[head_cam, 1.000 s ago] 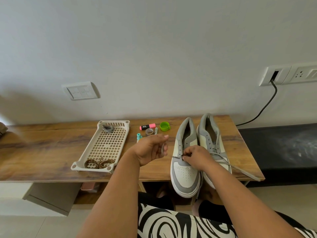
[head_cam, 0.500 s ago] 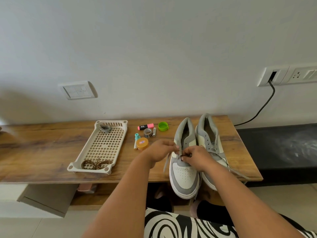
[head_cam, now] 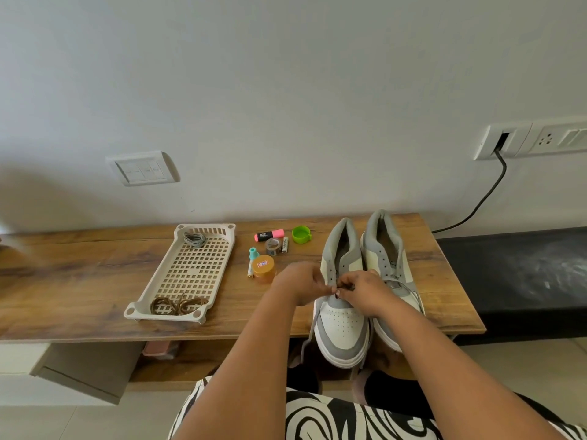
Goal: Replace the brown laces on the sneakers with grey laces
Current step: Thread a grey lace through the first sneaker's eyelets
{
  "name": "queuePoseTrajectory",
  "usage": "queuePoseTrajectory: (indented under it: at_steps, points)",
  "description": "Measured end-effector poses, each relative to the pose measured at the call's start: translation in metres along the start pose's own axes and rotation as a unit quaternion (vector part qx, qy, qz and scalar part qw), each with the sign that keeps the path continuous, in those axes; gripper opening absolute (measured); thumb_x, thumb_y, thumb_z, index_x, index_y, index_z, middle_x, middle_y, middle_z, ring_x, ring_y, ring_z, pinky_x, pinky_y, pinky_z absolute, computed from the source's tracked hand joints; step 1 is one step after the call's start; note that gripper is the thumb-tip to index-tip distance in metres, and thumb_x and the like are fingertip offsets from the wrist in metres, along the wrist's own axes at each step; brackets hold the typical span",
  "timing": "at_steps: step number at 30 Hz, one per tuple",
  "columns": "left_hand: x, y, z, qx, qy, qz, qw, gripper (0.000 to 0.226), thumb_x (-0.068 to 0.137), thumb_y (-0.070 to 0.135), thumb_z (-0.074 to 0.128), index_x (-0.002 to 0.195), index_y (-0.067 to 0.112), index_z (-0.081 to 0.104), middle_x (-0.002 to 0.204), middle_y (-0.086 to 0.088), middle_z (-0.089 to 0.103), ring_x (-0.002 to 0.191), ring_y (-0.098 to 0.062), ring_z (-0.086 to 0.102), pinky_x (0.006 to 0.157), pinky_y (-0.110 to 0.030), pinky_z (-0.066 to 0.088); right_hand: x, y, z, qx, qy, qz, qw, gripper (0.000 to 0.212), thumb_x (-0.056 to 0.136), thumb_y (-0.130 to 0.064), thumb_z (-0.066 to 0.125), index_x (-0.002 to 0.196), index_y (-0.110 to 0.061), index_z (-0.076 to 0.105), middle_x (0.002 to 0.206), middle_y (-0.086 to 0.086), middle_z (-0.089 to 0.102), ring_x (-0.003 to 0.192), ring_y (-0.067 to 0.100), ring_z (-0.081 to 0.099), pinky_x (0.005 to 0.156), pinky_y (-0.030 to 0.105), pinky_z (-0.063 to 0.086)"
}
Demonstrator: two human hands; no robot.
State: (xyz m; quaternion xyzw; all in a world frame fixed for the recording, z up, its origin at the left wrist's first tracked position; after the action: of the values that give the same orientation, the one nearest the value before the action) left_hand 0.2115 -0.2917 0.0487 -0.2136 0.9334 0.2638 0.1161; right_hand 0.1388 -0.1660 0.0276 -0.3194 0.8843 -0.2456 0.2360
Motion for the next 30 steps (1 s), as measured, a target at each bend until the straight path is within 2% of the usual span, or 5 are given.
queuePoseTrajectory:
  at_steps: [7, 12, 17, 24, 30]
  points:
    - [-0.012, 0.004, -0.005, -0.219, -0.055, 0.043, 0.973, 0.012, 0.093, 0.028, 0.065, 0.085, 0.022, 0.070, 0.101, -0.003, 0.069, 0.096, -0.014, 0.059, 0.095, -0.037, 0.045, -0.003, -0.002, -0.002, 0.007, -0.032, 0.008, 0.999, 0.022, 0.098, -0.030, 0.054, 0.117, -0.024, 0.063, 0.099, -0.004, 0.050, 0.126, 0.024, 0.036, 0.103, 0.031, 0.034]
    - [-0.037, 0.002, -0.053, -0.681, -0.035, 0.119, 0.722, 0.021, 0.081, 0.017, 0.059, 0.062, 0.010, 0.064, 0.069, -0.003, 0.064, 0.073, -0.019, 0.064, 0.085, -0.036, 0.051, -0.005, -0.003, -0.003, 0.008, -0.050, 0.012, 0.999, 0.029, 0.099, -0.031, 0.053, 0.125, -0.024, 0.060, 0.127, 0.003, 0.056, 0.129, 0.024, 0.035, 0.107, 0.032, 0.031]
    - [-0.021, -0.020, -0.026, -0.146, -0.013, -0.024, 0.989, 0.034, 0.090, 0.044, 0.065, 0.079, 0.012, 0.066, 0.076, 0.001, 0.066, 0.076, -0.014, 0.063, 0.079, -0.030, 0.049, -0.002, 0.000, -0.001, 0.011, -0.057, 0.020, 0.998, 0.028, 0.102, -0.024, 0.044, 0.123, -0.023, 0.063, 0.127, 0.007, 0.057, 0.128, 0.026, 0.037, 0.108, 0.034, 0.033]
    - [-0.001, 0.000, 0.013, 0.016, -0.061, 0.000, 0.998, 0.035, 0.096, 0.042, 0.058, 0.120, 0.016, 0.063, 0.118, -0.003, 0.064, 0.113, -0.022, 0.056, 0.097, -0.037, 0.045, -0.002, 0.004, -0.007, 0.086, -0.043, 0.037, 0.995, 0.037, 0.095, -0.001, 0.042, 0.114, -0.019, 0.068, 0.108, 0.001, 0.069, 0.101, 0.016, 0.061, 0.081, 0.022, 0.045]
    - [-0.023, 0.000, -0.022, -0.378, -0.073, 0.074, 0.920, 0.015, 0.089, 0.018, 0.067, 0.074, 0.022, 0.067, 0.118, 0.000, 0.068, 0.115, -0.015, 0.059, 0.101, -0.034, 0.041, 0.000, 0.006, -0.008, 0.108, -0.039, 0.037, 0.993, 0.040, 0.094, 0.002, 0.039, 0.116, -0.017, 0.068, 0.101, -0.003, 0.069, 0.098, 0.012, 0.062, 0.076, 0.018, 0.043]
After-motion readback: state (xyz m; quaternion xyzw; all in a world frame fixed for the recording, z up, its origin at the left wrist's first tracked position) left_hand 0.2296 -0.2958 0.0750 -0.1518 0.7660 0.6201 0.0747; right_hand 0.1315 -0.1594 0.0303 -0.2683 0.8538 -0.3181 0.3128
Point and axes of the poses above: each hand's wrist, its own x-axis towards the middle knuckle, its own z-axis out of the palm, y = z × x, the point moved 5 cm from there along x, towards the middle knuckle
